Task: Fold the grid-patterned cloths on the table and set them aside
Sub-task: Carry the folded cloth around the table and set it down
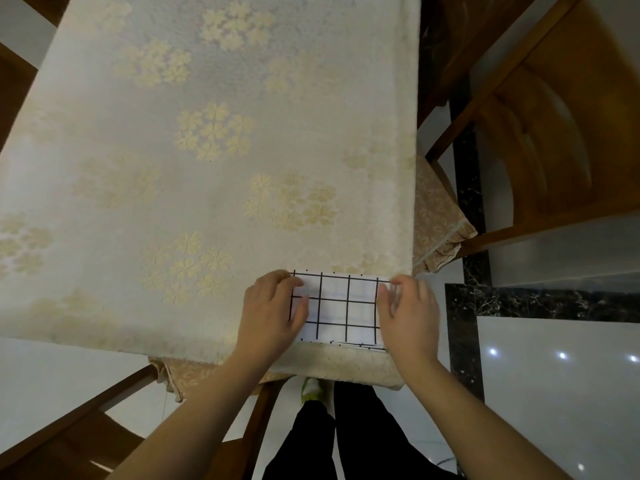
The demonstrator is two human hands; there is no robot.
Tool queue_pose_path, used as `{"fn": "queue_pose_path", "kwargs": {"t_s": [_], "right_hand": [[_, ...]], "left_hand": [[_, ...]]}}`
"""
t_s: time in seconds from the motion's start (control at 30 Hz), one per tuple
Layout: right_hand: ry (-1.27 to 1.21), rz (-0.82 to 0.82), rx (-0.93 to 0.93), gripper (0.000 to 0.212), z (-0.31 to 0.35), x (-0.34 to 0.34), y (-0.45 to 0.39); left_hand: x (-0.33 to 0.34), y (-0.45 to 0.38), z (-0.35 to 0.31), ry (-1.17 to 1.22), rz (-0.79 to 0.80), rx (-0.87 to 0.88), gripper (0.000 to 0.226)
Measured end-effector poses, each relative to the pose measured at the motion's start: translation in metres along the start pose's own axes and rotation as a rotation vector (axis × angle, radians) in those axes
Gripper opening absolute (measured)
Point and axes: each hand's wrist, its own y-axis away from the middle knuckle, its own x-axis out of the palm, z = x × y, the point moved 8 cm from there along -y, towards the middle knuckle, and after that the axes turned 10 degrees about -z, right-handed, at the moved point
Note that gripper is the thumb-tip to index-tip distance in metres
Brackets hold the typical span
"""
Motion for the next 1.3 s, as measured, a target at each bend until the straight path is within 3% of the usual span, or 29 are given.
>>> {"fn": "queue_pose_path", "kwargs": {"t_s": [0.13, 0.3, 0.47, 0.73, 0.97, 1.07, 1.3], "right_hand": [[0.129, 0.036, -0.353, 0.047, 0.057, 0.036, 0.019], [0.268, 0.231, -0.369, 0.058, 0.057, 0.091, 0.033], [0.319, 0.242, -0.365, 0.063, 0.043, 0.090, 0.032], [0.351, 0.239, -0.280, 0.073, 0.013, 0.069, 0.026], [0.396, 0.452, -0.278, 0.079, 0.019, 0.063, 0.020], [0.407, 0.530, -0.273, 0.081, 0.032, 0.037, 0.016], [0.360, 0.493, -0.279, 0.071, 0.078, -0.047, 0.049]], "left_hand": [[0.034, 0.011, -0.020, -0.106, 0.196, 0.285, 0.057], [0.056, 0.025, -0.010, -0.123, 0.281, 0.352, 0.055], [0.057, 0.023, -0.005, -0.141, 0.324, 0.265, 0.060], [0.053, 0.025, 0.021, -0.292, 0.419, 0.089, 0.094], [0.047, 0.020, 0.014, -0.304, 0.566, 0.036, 0.097], [0.028, 0.015, -0.003, -0.270, 0.561, -0.037, 0.089], [-0.058, 0.033, -0.037, -0.270, 0.503, 0.026, 0.066]]}}
